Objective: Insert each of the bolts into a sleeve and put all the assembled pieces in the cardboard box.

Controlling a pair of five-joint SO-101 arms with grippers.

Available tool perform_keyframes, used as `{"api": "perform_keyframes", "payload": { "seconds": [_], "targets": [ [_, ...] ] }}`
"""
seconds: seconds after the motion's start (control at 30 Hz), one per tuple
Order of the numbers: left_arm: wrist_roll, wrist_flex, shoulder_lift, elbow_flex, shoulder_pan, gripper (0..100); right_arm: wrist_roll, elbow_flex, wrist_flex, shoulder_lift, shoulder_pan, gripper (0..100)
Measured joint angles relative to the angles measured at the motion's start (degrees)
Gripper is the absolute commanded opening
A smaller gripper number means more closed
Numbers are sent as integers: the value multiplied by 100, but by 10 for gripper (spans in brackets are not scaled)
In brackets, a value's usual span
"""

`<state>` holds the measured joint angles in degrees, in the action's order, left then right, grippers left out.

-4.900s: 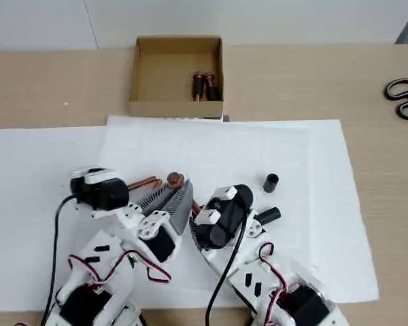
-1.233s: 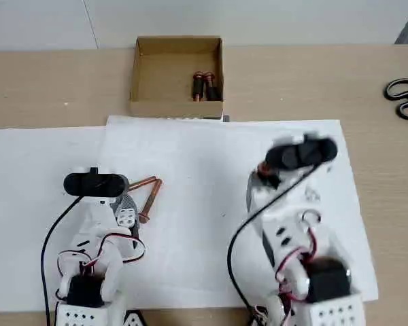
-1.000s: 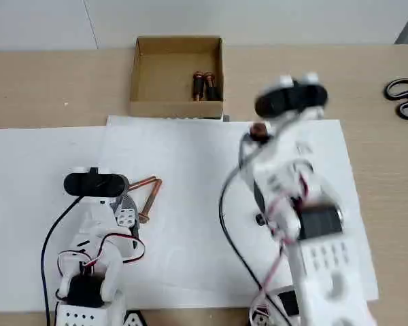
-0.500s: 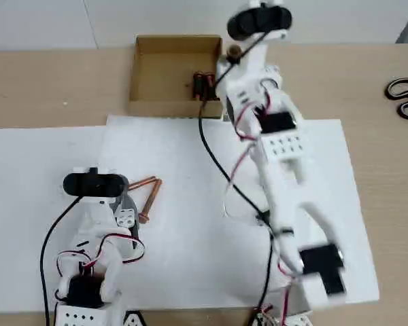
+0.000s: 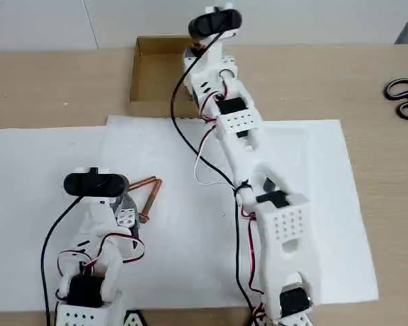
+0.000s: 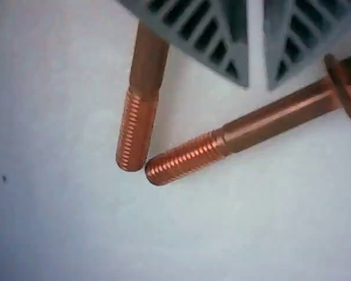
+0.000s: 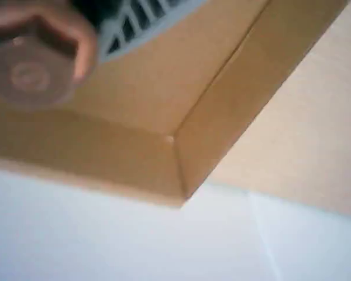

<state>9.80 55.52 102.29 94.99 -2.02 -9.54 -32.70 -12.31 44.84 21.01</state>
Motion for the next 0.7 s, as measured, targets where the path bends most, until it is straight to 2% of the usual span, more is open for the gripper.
{"api": "perform_keyframes", "payload": {
  "seconds": [0.13, 0.33, 0.7],
  "targets": [
    [0, 0, 0, 0, 0, 6, 0, -598, 0, 580, 0, 43],
    [9, 0, 0, 0, 0, 6, 290, -905, -396, 712, 44, 244],
    [18, 0, 0, 0, 0, 6, 396, -1002, -721, 695, 44, 197]
  ]
}}
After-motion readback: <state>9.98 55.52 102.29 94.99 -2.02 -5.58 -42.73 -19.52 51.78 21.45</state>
